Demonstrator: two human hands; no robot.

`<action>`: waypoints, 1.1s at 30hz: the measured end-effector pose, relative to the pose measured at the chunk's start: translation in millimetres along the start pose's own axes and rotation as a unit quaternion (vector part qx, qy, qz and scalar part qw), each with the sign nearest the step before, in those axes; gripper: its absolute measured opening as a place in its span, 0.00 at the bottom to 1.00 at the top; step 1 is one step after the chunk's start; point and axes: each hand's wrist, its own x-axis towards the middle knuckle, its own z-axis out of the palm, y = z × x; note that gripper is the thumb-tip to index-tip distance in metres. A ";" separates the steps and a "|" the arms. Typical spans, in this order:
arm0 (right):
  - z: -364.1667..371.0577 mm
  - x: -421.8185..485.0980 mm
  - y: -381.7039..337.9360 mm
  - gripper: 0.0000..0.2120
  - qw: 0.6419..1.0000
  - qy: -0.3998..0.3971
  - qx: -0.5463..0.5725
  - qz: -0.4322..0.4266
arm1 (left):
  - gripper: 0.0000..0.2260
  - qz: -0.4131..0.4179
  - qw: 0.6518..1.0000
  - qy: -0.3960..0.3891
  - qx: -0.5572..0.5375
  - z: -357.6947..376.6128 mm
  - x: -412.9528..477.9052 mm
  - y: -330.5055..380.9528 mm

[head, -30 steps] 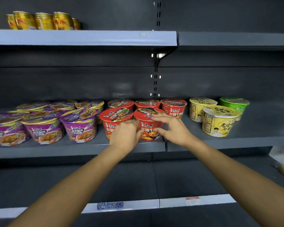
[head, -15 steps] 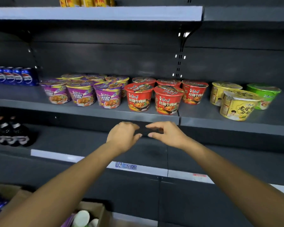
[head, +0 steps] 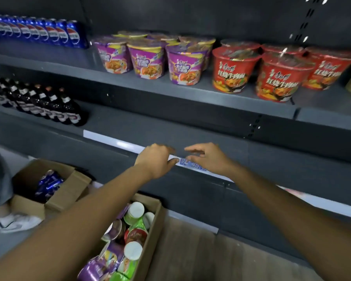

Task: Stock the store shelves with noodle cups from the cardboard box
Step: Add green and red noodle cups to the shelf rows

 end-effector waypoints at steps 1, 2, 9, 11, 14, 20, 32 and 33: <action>17.5 5.2 2.0 0.16 1.000 -0.010 0.010 0.009 | 0.17 0.001 1.000 -0.014 -0.005 9.3 -2.6 -13.5; 36.1 9.6 4.1 0.16 0.999 -0.022 0.018 0.016 | 0.17 0.003 0.999 -0.033 -0.004 19.7 -5.0 -27.5; 157.6 36.0 23.9 0.17 0.990 -0.091 0.064 0.089 | 0.19 -0.024 0.994 -0.106 -0.008 86.6 -22.6 -109.9; 188.9 43.8 34.2 0.17 0.986 -0.101 0.063 0.113 | 0.18 -0.035 0.992 -0.122 -0.017 111.6 -24.0 -134.3; 232.4 52.9 51.7 0.17 0.982 -0.117 0.051 0.143 | 0.17 -0.059 0.986 -0.151 -0.025 156.2 -26.9 -171.2; 315.2 68.1 97.1 0.19 0.969 -0.147 0.052 0.193 | 0.23 -0.121 0.967 -0.215 -0.054 256.7 -46.5 -236.2; 462.4 107.8 186.2 0.24 0.944 -0.165 0.036 0.284 | 0.23 -0.166 0.933 -0.298 -0.116 443.8 -63.6 -313.8; 473.0 111.1 192.3 0.24 0.941 -0.170 0.036 0.292 | 0.25 -0.163 0.934 -0.296 -0.119 456.0 -63.0 -315.2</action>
